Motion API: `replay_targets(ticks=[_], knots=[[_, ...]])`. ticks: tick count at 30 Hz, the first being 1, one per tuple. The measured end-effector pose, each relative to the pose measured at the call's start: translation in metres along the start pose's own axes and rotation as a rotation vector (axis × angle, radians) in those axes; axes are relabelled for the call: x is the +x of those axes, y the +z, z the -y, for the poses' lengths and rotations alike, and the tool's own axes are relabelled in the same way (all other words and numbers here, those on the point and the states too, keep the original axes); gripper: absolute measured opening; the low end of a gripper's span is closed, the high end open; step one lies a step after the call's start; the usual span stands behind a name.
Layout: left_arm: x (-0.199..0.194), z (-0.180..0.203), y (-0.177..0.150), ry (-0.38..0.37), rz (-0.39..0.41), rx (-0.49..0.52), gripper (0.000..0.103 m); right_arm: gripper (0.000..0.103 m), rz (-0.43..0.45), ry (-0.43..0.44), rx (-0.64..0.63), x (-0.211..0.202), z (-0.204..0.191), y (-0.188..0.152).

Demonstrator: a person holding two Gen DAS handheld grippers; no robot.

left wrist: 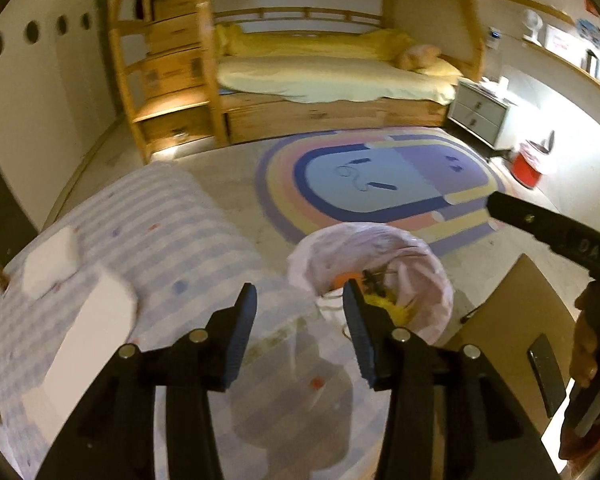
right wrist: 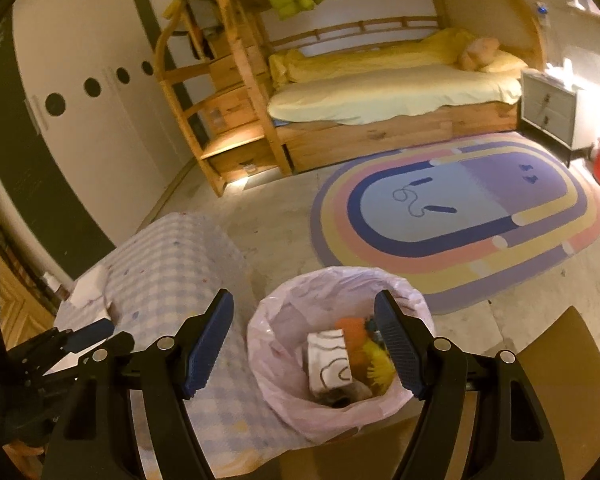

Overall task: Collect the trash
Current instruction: 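Move both open tools back over the table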

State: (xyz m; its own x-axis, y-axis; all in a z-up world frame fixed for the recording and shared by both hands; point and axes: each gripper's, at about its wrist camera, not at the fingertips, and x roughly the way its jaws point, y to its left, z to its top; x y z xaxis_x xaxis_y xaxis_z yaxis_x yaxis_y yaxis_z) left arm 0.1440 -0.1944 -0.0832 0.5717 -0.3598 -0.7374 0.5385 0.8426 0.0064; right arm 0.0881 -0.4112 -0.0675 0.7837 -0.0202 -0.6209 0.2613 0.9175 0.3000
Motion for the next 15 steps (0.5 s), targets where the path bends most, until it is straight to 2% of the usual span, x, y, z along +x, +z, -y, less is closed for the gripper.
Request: replay_targets(ticks=[6, 9, 15], knots=[[-0.033, -0.03, -0.017, 0.046, 0.027, -0.073, 0.045, 0.073, 0.001, 0.05, -0.065, -0.014, -0.036, -0.005], [-0.052, -0.042, -0.029, 0.075, 0.05, -0.087, 0.05, 0.073, 0.001, 0.078, -0.107, -0.02, -0.056, -0.009], [-0.082, -0.076, -0.055, 0.138, 0.063, -0.144, 0.053, 0.073, -0.036, 0.145, -0.206, -0.023, -0.107, -0.022]])
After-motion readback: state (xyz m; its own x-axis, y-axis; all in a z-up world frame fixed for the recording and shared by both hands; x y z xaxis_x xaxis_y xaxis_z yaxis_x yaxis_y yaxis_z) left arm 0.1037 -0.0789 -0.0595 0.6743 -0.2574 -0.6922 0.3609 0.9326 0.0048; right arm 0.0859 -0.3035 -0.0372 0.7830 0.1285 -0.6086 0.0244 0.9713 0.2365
